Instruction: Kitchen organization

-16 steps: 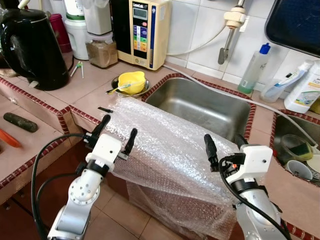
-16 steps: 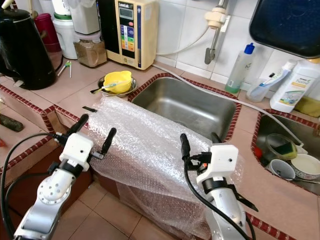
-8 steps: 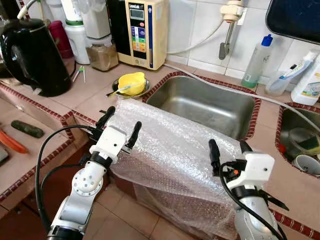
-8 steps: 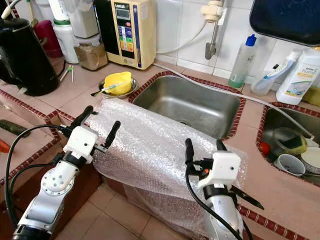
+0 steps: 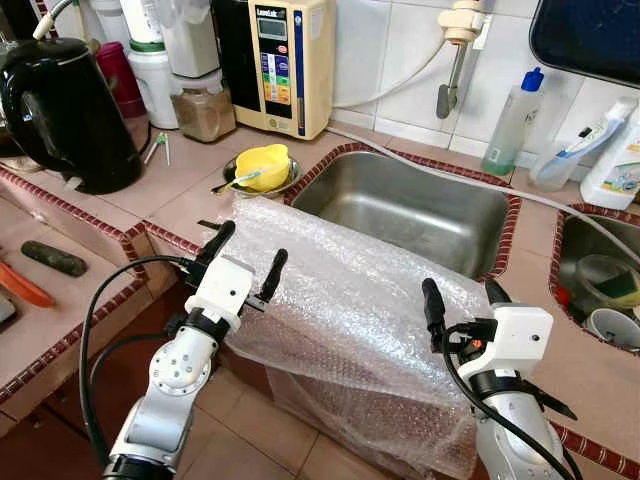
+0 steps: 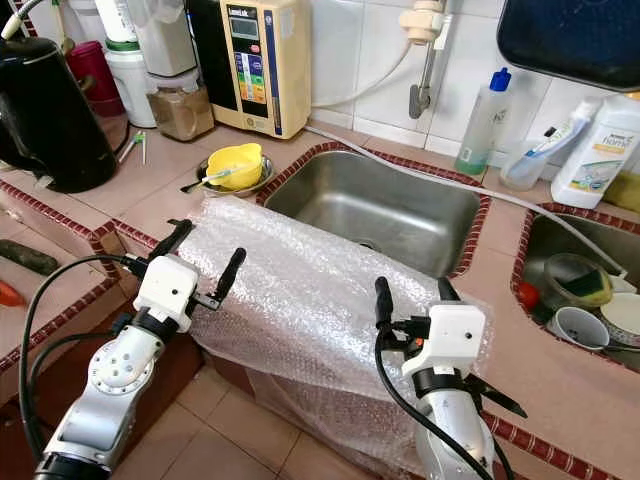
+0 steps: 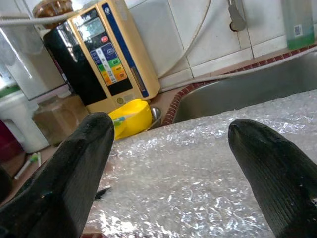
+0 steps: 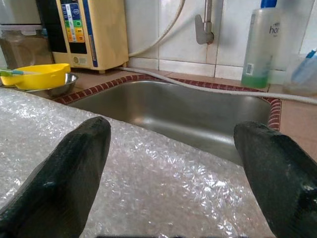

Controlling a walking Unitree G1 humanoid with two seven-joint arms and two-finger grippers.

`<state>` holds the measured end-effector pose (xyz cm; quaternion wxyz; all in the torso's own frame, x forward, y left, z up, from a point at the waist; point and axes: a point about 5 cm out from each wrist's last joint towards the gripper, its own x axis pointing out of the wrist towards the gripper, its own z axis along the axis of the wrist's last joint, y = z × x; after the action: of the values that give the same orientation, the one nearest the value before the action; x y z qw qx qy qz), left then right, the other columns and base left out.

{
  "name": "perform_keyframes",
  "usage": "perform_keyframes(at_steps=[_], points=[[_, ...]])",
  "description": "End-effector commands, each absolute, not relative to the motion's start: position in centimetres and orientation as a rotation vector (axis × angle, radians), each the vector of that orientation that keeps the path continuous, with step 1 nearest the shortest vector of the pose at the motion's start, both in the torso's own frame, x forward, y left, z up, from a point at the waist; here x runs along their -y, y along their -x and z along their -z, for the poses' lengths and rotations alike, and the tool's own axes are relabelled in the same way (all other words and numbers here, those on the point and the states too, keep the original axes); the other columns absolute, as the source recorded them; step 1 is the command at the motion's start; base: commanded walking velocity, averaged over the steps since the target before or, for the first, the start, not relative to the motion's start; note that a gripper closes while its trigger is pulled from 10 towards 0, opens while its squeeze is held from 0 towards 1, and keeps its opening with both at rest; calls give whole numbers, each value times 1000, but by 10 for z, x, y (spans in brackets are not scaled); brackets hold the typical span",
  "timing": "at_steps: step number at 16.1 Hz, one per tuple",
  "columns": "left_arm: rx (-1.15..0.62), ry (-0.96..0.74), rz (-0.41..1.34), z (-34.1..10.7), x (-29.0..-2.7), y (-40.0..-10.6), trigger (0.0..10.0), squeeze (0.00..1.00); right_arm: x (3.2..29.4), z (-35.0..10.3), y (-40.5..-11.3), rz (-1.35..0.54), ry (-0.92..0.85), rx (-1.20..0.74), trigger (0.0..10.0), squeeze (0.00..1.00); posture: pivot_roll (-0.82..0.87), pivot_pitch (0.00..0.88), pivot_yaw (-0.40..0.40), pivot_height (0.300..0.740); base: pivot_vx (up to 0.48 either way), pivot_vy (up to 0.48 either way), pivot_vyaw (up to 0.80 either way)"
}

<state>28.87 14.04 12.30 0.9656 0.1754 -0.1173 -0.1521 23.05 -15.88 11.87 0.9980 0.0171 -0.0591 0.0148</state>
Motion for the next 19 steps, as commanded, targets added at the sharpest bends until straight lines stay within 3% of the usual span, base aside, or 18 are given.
perform_keyframes(at_steps=[1,19], points=[[211,-344,300,-119,-142,-288,10000,0,159,-120,-233,-37,-25,125,10000,0,167,0,-12,740,0,0,0],[172,-312,313,-113,-142,-287,10000,0,158,-119,-231,-48,-20,112,10000,0,157,0,-3,740,0,271,0]])
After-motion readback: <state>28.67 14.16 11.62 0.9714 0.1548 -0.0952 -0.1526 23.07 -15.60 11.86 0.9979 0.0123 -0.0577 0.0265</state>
